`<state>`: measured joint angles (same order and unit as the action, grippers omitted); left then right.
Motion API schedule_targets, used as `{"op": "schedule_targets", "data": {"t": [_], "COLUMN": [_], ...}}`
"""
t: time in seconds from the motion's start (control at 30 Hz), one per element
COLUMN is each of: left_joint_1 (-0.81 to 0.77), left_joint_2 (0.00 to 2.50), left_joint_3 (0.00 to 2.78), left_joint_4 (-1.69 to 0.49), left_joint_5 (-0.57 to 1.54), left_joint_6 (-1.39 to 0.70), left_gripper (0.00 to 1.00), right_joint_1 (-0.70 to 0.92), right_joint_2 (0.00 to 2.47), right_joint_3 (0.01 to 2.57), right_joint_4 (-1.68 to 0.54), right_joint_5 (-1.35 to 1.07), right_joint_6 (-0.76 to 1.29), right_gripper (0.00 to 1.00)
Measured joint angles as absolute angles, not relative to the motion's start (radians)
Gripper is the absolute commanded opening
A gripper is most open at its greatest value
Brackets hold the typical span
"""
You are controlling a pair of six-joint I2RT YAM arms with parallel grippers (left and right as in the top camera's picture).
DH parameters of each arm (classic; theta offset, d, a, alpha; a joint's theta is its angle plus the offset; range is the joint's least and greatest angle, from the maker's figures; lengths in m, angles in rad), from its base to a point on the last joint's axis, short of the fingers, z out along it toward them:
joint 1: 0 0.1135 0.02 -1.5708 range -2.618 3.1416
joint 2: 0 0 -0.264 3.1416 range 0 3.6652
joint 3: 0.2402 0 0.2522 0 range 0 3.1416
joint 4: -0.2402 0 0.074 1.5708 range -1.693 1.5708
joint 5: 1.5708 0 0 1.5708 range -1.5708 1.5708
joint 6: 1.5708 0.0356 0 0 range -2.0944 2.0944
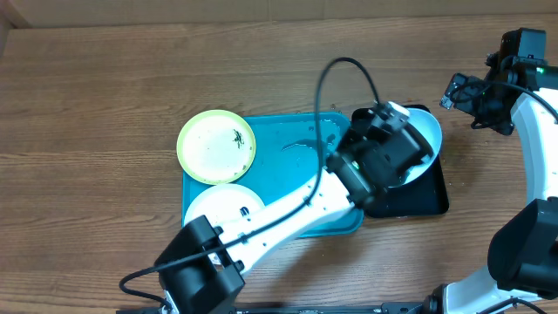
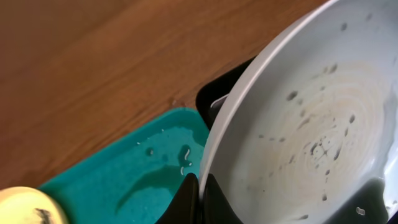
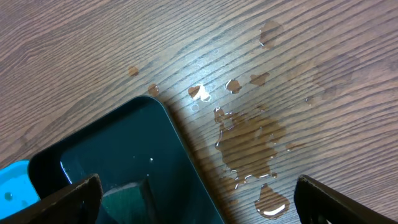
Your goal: Clean dirty plates on tray and stack at the side
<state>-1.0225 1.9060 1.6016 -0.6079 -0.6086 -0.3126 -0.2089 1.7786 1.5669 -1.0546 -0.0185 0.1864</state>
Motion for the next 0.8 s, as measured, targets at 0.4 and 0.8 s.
{"op": "schedule_targets", "data": {"t": [0.4,0.8], "left_joint_1": [-1.205,-1.243], "left_joint_2": [1.906,1.906], "left_joint_3": [1.602,1.602], "left_joint_4": [-0.605,-0.604], "left_joint_5": [-0.961,-1.114], "left_joint_6": [-0.189,-0.126], "left_gripper": [0.04,0.04], "right_joint_1": [-0.209,-0.208], "right_joint_2": [1.779,1.779], "right_joint_3": [1.567,1.567], "right_joint_4": [-1.055,-1.054], "right_joint_5": [-0.019,-0.019], "right_joint_6": [0.186,0.186], "right_gripper": [1.00,1.00]}}
